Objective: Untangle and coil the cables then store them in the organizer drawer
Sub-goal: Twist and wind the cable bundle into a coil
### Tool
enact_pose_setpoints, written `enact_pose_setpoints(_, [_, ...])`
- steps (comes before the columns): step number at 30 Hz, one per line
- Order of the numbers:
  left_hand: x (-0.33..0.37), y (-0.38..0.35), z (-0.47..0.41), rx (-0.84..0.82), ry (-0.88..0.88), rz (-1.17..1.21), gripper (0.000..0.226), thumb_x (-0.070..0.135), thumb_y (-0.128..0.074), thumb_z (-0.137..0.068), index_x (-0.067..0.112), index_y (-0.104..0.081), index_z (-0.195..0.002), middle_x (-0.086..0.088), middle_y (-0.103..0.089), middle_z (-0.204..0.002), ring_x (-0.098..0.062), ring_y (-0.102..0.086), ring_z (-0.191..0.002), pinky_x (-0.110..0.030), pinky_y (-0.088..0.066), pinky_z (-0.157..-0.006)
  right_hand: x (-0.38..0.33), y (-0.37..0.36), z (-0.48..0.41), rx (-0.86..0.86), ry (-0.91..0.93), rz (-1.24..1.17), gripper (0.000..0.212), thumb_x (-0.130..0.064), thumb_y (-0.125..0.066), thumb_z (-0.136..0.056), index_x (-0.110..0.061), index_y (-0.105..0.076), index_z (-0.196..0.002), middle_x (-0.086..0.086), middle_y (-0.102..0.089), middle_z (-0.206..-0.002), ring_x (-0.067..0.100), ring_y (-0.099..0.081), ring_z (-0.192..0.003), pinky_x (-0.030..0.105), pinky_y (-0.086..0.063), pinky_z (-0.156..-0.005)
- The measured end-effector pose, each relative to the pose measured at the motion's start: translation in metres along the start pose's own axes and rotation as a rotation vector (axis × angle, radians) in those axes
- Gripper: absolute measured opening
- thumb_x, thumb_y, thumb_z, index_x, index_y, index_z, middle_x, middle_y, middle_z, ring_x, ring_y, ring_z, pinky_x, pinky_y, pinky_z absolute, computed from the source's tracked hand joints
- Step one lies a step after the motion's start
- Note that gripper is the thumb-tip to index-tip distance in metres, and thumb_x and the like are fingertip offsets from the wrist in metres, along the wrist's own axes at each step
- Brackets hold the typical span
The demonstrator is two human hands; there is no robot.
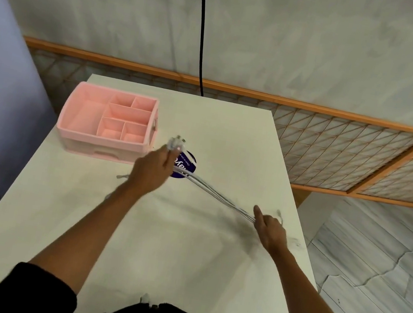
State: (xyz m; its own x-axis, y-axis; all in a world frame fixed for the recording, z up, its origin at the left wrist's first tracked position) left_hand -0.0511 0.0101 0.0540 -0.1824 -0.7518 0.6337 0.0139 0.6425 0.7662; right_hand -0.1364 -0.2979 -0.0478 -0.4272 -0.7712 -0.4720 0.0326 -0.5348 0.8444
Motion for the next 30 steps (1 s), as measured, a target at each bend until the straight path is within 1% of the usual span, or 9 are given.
enact_pose_setpoints(4, [-0.019, 0.029, -0.014, 0.058, 0.018, -0.047, 0.051, 0.047, -0.026, -0.101, 0.009, -0.057, -0.113, -0.012, -0.067, -0.082, -0.036, -0.063, -0.084, -0.035, -0.042, -0.072, 0.027, 0.0, 0.005, 0.119, -0.087, 0.003, 0.058, -0.055, -0.027, -0.097, -0.02, -0.043, -0.054, 0.007, -0.058, -0.071, 0.03, -0.055, -0.073, 0.034, -0.039, -0.072])
enact_pose_setpoints(8, [-0.022, 0.031, -0.015, 0.025, -0.004, -0.065, 0.05, 0.049, -0.025, -0.1, 0.012, -0.056, -0.113, -0.005, -0.062, -0.073, -0.034, -0.062, -0.078, -0.037, -0.043, -0.07, 0.021, 0.0, -0.004, -0.094, -0.066, -0.39, 0.059, -0.061, -0.041, -0.09, -0.019, -0.03, -0.05, -0.004, -0.033, -0.046, 0.016, -0.028, -0.046, 0.025, -0.029, -0.051])
enact_pose_setpoints(11, [-0.035, 0.029, -0.014, 0.009, 0.036, -0.051, 0.052, 0.053, -0.024, -0.099, 0.011, -0.055, -0.097, -0.007, -0.065, -0.071, -0.031, -0.063, -0.074, -0.037, -0.044, -0.068, 0.017, 0.007, -0.004, -0.289, -0.062, -0.507, 0.056, -0.059, -0.041, -0.092, -0.013, -0.042, -0.06, -0.003, -0.029, -0.047, 0.011, -0.02, -0.041, 0.018, -0.018, -0.041])
enact_pose_setpoints(15, [-0.047, 0.023, -0.011, 0.005, 0.069, -0.056, 0.053, 0.053, -0.025, -0.099, 0.009, -0.052, -0.089, -0.008, -0.063, -0.069, -0.031, -0.06, -0.07, -0.036, -0.042, -0.065, 0.016, 0.014, -0.009, -0.322, -0.015, -0.392, 0.06, -0.061, -0.041, -0.09, -0.02, -0.032, -0.047, -0.004, -0.028, -0.045, 0.012, -0.022, -0.044, 0.023, -0.02, -0.047])
enact_pose_setpoints(18, [-0.05, 0.022, -0.009, -0.001, 0.063, -0.066, 0.053, 0.053, -0.024, -0.098, 0.009, -0.052, -0.089, -0.008, -0.062, -0.068, -0.03, -0.06, -0.068, -0.034, -0.041, -0.062, 0.014, 0.016, -0.015, -0.266, -0.028, -0.27, 0.067, -0.06, -0.044, -0.091, -0.02, -0.027, -0.039, -0.008, -0.027, -0.042, 0.01, -0.033, -0.047, 0.026, -0.024, -0.053])
enact_pose_setpoints(21, [-0.049, 0.017, -0.007, -0.034, 0.035, -0.072, 0.058, 0.056, -0.021, -0.096, 0.009, -0.056, -0.1, -0.008, -0.062, -0.067, -0.028, -0.061, -0.068, -0.036, -0.045, -0.064, 0.018, 0.022, -0.023, -0.167, -0.039, -0.225, 0.068, -0.056, -0.05, -0.09, -0.014, -0.041, -0.038, -0.004, -0.03, -0.036, 0.009, -0.029, -0.033, 0.023, -0.03, -0.049])
enact_pose_setpoints(24, [-0.045, 0.01, -0.005, -0.081, 0.014, -0.12, 0.051, 0.049, -0.024, -0.1, 0.01, -0.055, -0.114, 0.002, -0.058, -0.067, -0.023, -0.058, -0.068, -0.033, -0.042, -0.063, 0.022, 0.024, -0.029, -0.168, -0.05, -0.241, 0.06, -0.051, -0.058, -0.087, -0.012, -0.057, -0.042, -0.002, -0.028, -0.037, 0.011, -0.025, -0.032, 0.021, -0.025, -0.042])
enact_pose_setpoints(28, [-0.041, -0.002, 0.001, -0.146, 0.003, -0.133, 0.045, 0.044, -0.026, -0.102, 0.011, -0.051, -0.12, -0.003, -0.062, -0.077, -0.026, -0.059, -0.074, -0.032, -0.04, -0.064, 0.033, 0.024, -0.036, -0.154, -0.121, -0.105, 0.064, -0.053, -0.061, -0.084, -0.015, -0.046, -0.035, -0.001, -0.038, -0.038, 0.019, -0.039, -0.046, 0.029, -0.035, -0.058])
enact_pose_setpoints(30, [-0.042, -0.008, 0.005, -0.174, 0.007, -0.141, 0.046, 0.046, -0.025, -0.101, 0.011, -0.05, -0.119, -0.01, -0.067, -0.086, -0.032, -0.063, -0.083, -0.035, -0.044, -0.069, 0.042, 0.021, -0.039, -0.155, -0.195, -0.083, 0.057, -0.054, -0.061, -0.084, -0.015, -0.046, -0.044, -0.003, -0.045, -0.042, 0.018, -0.043, -0.049, 0.029, -0.041, -0.064])
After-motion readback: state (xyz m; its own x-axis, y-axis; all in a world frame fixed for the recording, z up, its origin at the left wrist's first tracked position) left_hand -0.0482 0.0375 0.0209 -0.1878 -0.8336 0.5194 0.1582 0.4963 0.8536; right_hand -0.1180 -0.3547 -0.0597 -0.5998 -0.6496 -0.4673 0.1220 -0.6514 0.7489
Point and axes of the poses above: each hand's wrist, its own z-axis away from the middle knuckle, its own y-axis out of the back of the hand, x = y × z, the point moved 4 cm from there along -z, towards the middle knuckle
